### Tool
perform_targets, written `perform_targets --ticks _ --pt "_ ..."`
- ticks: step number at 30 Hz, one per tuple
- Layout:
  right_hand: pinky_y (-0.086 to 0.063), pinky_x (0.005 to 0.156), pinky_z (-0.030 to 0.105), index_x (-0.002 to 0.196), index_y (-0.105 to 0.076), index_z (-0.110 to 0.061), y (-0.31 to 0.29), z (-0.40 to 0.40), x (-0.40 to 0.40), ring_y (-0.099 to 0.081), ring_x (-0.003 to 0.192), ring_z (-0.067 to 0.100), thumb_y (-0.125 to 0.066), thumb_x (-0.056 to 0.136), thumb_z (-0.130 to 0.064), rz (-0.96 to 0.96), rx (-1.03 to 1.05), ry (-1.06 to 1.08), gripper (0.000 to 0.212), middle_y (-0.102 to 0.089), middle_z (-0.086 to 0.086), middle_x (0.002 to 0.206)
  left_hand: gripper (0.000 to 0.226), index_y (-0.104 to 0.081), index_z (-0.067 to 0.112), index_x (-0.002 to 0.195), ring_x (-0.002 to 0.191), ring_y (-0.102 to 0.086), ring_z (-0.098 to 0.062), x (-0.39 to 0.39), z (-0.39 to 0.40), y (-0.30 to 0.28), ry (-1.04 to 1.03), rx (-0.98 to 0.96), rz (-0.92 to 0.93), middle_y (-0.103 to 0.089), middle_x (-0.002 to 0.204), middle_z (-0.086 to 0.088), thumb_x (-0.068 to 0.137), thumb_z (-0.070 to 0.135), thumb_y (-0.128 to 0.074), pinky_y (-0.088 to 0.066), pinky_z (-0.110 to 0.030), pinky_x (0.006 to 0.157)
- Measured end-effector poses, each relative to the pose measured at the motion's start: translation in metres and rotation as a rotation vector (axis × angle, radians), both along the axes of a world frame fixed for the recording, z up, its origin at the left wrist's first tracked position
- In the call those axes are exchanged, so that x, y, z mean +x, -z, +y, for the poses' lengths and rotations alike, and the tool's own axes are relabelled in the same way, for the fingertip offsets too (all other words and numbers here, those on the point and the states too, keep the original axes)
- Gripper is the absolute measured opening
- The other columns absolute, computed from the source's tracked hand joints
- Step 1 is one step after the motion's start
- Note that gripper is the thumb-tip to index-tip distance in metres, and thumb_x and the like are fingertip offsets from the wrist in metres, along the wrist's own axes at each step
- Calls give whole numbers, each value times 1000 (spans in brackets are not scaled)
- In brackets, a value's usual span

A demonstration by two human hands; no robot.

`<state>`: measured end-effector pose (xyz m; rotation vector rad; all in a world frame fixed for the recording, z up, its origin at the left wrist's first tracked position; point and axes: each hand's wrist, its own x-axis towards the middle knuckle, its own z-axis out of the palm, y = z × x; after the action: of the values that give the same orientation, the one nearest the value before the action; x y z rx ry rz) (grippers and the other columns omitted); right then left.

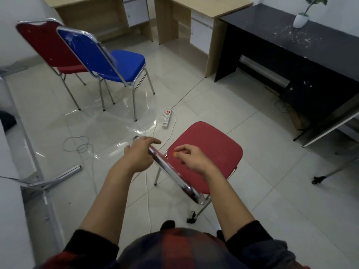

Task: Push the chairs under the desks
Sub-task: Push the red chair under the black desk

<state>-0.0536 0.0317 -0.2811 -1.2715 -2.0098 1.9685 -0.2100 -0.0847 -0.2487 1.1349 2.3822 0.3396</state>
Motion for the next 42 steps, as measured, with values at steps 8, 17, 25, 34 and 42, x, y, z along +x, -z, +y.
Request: perform_targets --ticks 8,17,25,34,42 --pt "-49 98 36 145 -46 -25 16 -48 -20 -56 119 16 -73 85 -48 -106 76 -141 71 -54 -1 137 52 -55 39 126 147 8 -27 -5 -13 45 196 13 145 -30 148 2 80 21 -73 -16 -60 113" --pt "-58 85 41 128 -62 -25 11 -64 -13 -65 99 15 -74 78 -55 -223 333 -28 59 -66 -4 116 41 -65 40 119 123 -27 -27 -26 -6 23 260 -19 174 -51 116 8 86 15 -63 -27 -38 93" --pt "-53 80 35 111 -69 -33 6 -92 -22 -66 85 20 -54 75 -81 -608 618 90 62 -70 -6 92 33 -67 39 114 115 -34 -27 -47 7 28 452 -61 303 -55 107 10 83 31 -69 -22 -35 83" --pt "-53 79 34 106 -72 -33 10 -108 -44 -66 87 22 -60 68 -77 -786 552 201 59 -70 -6 89 31 -63 29 99 100 -55 -24 -82 22 37 825 -66 186 -50 92 7 72 42 -71 -44 -39 85" --pt "-56 70 33 91 -70 -26 6 -92 -51 -63 73 19 -60 63 -69 -808 592 227 52 -65 -8 74 37 -66 32 104 93 -57 -18 -96 41 47 913 -3 152 -57 102 5 74 53 -71 -51 -35 79"
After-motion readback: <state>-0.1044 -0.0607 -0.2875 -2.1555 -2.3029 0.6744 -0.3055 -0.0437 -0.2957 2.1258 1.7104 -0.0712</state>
